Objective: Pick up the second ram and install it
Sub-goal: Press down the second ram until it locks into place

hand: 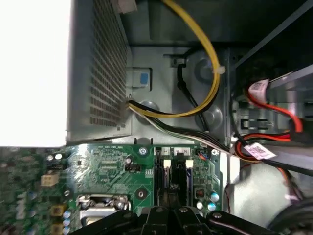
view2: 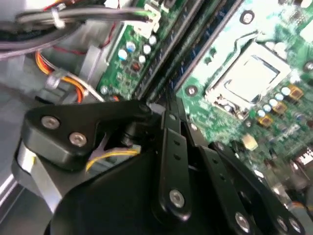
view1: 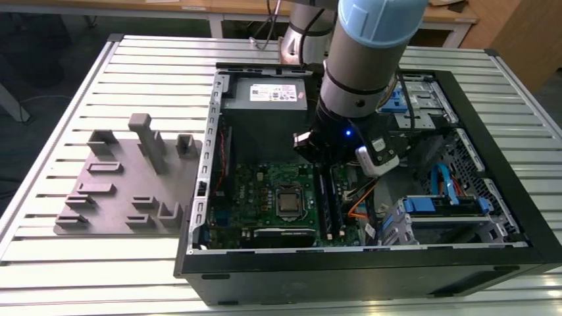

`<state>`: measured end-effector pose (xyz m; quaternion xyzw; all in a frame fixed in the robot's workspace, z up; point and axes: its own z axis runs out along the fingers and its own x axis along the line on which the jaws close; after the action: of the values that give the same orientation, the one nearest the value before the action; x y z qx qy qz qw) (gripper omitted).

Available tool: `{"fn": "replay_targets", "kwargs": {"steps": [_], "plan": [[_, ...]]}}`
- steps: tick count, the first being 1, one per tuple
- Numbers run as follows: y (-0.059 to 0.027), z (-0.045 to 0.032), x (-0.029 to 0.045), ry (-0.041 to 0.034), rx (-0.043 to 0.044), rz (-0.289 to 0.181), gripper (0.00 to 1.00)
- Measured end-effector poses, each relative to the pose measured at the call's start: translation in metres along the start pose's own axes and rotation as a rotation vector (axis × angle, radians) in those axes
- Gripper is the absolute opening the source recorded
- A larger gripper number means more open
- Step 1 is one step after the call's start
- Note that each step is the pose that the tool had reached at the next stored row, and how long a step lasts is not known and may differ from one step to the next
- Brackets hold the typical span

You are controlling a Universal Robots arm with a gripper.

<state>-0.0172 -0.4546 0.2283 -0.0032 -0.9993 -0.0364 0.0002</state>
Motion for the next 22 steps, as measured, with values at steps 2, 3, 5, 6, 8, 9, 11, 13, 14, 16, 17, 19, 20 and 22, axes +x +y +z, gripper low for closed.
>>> {"fn": "replay_targets", "kwargs": {"steps": [2,3,5,6,8,9,11,13,14,16,17,19,20,22], "plan": [[-0.0002,-0.0031,0.0,0.0001,0.0004,0.0,0.11],[-0.0025,-0.0032,0.0,0.0001,0.0004,0.0,0.11],[-0.0099,-0.0039,0.0,0.0002,0.0009,0.0,0.11],[-0.0139,-0.004,0.0,0.0002,0.0012,0.0,0.11],[-0.0208,-0.0043,-0.0001,0.0001,0.005,0.0,0.11],[-0.0239,-0.0045,-0.0001,0.0002,0.0086,0.0,0.11],[-0.0302,-0.0046,-0.0001,0.0001,0.0163,0.0,0.11],[-0.0363,-0.0047,-0.0002,0.0001,0.0231,0.0,0.11],[-0.0395,-0.0048,-0.0002,0.0,0.0263,0.0,0.11],[-0.0462,-0.0047,-0.0002,0.0,0.0326,0.0,0.11],[-0.0496,-0.0047,-0.0002,0.0,0.0349,0.0,0.11],[-0.0564,-0.0046,-0.0002,0.0,0.0391,0.0,0.11],[-0.06,-0.0044,-0.0003,-0.0001,0.0407,0.0,0.11],[-0.066,-0.0039,-0.0003,-0.0001,0.0454,0.0,0.11]]}}
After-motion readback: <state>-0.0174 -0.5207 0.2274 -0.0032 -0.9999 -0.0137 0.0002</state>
